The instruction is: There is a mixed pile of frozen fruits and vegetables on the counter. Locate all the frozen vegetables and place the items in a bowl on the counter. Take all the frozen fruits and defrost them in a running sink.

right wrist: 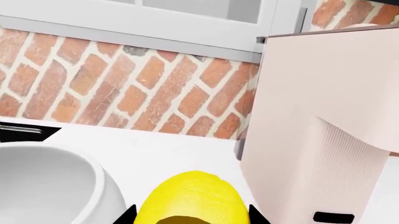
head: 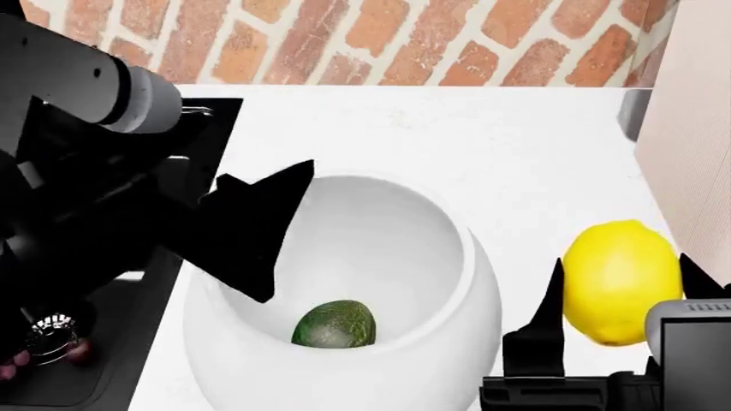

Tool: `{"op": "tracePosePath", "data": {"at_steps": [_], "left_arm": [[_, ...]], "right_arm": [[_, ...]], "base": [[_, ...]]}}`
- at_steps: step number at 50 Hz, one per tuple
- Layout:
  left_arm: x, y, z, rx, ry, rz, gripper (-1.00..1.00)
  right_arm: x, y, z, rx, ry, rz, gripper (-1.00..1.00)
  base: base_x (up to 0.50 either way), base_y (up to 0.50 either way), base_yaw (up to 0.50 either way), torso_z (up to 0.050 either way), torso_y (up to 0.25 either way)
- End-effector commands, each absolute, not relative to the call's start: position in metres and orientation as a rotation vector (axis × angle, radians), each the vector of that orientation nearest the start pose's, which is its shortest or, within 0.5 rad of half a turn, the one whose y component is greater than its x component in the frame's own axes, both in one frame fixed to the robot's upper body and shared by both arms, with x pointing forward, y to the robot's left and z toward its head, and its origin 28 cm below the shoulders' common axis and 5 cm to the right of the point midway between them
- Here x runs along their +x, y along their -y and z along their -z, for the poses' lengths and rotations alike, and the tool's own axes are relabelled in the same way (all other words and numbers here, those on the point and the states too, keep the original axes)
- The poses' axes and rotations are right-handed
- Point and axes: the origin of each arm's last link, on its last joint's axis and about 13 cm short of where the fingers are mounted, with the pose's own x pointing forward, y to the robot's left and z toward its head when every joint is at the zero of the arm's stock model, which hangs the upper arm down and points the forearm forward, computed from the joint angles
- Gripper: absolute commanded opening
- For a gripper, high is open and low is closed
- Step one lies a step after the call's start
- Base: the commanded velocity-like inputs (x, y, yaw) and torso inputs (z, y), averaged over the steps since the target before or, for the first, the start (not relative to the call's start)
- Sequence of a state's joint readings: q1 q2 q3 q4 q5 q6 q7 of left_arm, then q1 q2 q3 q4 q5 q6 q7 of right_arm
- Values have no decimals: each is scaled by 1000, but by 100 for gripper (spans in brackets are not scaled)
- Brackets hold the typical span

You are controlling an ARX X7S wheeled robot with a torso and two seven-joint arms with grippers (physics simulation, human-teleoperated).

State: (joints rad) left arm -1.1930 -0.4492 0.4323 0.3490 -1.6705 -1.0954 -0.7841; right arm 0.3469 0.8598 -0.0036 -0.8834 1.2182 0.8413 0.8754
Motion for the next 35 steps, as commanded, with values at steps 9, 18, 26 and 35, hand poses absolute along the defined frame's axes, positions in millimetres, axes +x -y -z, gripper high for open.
{"op": "tracePosePath", "data": {"at_steps": [9, 18, 26, 35], "left_arm": [[197, -226, -289, 3, 26, 313, 100], [182, -239, -256, 69, 12, 174, 100], [168, -250, -241, 32, 4, 116, 100], [157, -257, -228, 18, -5, 69, 100]], "right_arm": [[171, 158, -242, -152, 125, 59, -100], [176, 158, -286, -167, 150, -83, -100], [187, 152, -327, -167, 151, -192, -100], [207, 131, -348, -188, 38, -384, -100]], "base": [[0, 0, 0, 0, 0], [0, 0, 0, 0, 0], [0, 0, 0, 0, 0], [0, 0, 0, 0, 0]]}}
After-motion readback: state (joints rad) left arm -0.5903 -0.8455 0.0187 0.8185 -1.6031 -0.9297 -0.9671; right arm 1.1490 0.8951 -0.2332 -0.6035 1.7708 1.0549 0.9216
